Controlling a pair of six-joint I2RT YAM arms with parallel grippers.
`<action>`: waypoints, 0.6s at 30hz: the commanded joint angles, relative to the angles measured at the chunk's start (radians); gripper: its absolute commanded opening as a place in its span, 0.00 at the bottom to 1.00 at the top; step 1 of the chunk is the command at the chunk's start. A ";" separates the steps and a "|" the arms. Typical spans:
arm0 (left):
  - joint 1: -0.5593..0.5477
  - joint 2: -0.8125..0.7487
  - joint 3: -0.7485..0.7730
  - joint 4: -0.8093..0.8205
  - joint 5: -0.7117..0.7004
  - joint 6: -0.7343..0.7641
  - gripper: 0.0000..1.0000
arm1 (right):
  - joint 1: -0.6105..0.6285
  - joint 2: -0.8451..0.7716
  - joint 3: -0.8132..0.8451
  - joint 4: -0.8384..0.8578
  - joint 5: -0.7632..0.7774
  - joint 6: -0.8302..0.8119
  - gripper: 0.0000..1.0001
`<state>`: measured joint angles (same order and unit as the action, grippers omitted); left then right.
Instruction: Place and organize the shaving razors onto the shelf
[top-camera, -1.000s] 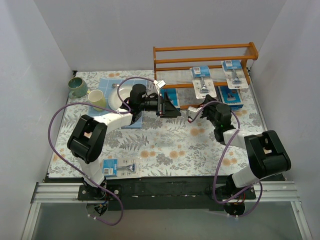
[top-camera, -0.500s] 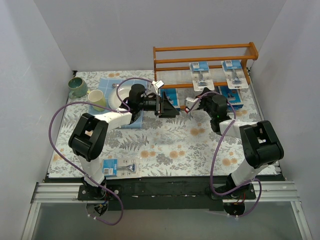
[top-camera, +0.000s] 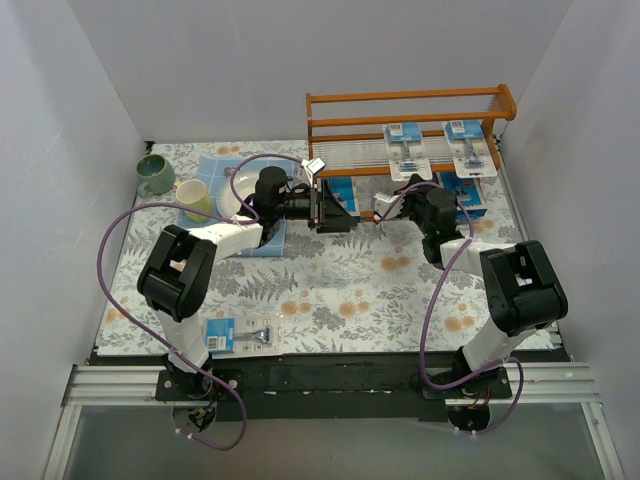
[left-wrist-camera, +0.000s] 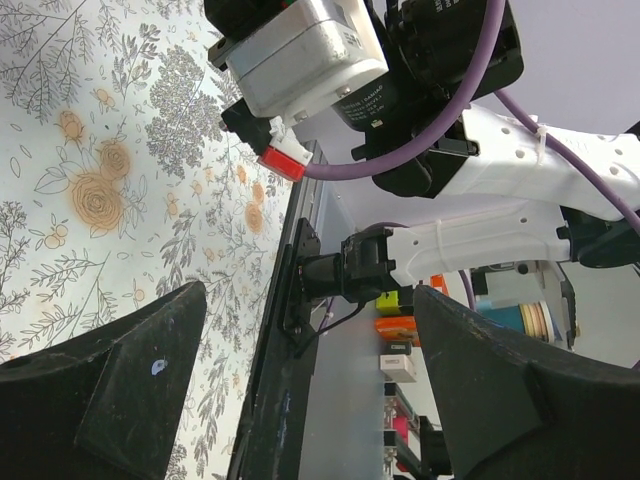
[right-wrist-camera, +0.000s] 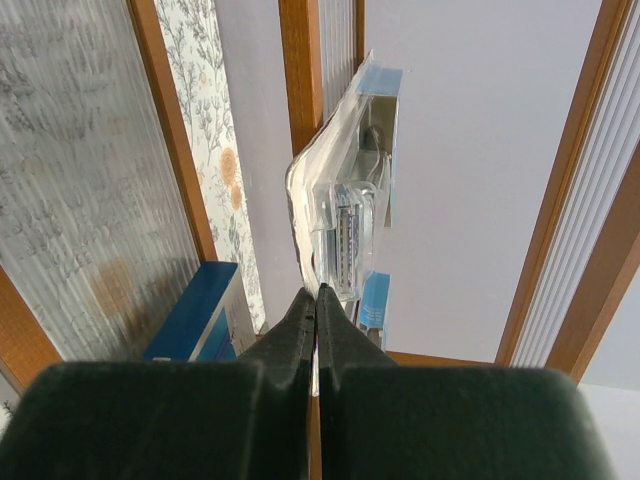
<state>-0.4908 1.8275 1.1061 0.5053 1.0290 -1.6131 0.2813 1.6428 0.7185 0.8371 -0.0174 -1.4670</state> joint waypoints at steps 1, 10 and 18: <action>0.006 0.018 0.031 0.035 0.016 -0.018 0.83 | -0.008 -0.024 0.009 0.002 0.040 0.005 0.01; 0.008 0.030 0.035 0.050 0.019 -0.036 0.83 | -0.010 -0.026 0.007 0.002 0.028 0.002 0.01; 0.009 0.032 0.031 0.056 0.011 -0.037 0.83 | -0.002 -0.011 0.033 -0.013 0.030 0.010 0.01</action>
<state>-0.4896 1.8751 1.1122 0.5388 1.0328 -1.6501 0.2752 1.6409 0.7185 0.8326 0.0017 -1.4696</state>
